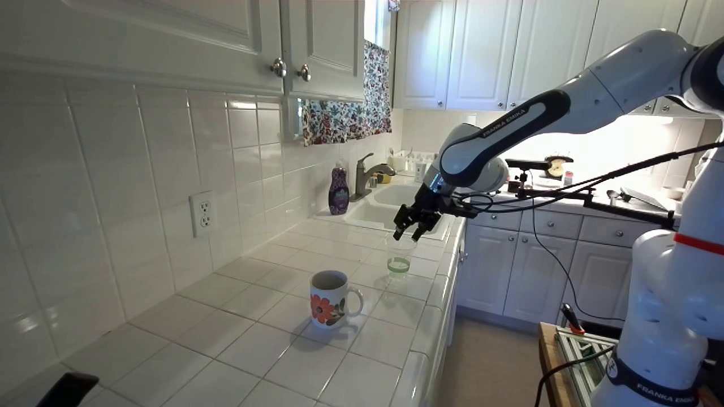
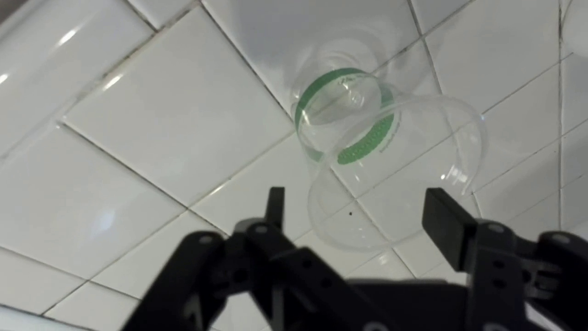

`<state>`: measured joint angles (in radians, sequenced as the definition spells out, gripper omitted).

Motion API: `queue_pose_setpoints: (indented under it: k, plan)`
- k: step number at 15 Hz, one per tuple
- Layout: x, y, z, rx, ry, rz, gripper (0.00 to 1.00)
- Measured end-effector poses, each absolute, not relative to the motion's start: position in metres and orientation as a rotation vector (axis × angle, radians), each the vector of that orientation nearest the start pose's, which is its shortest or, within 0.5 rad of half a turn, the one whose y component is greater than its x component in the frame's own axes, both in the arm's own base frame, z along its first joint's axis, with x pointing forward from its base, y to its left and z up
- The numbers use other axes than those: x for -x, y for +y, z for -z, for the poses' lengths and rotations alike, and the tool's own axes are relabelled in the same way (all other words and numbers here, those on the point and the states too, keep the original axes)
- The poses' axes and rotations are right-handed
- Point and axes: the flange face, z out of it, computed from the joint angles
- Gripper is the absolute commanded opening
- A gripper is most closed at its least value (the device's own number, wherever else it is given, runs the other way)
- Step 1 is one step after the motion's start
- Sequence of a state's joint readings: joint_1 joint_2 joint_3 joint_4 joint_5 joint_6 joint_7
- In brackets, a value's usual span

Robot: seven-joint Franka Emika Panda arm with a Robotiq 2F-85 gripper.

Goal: Pour out the content from the right cup to the left cup

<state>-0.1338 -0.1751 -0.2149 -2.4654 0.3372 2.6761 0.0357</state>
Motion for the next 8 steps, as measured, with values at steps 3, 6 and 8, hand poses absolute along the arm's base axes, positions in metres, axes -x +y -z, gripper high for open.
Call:
queue_pose_setpoints:
  k: [3, 6, 8]
  plan:
    - [-0.456, -0.169, -0.414, 2.776, 0.935, 0.602, 1.00]
    - [-0.450, -0.146, -0.432, 2.825, 0.845, 0.462, 1.00]
    - [-0.441, -0.131, -0.447, 2.852, 0.794, 0.342, 1.00]
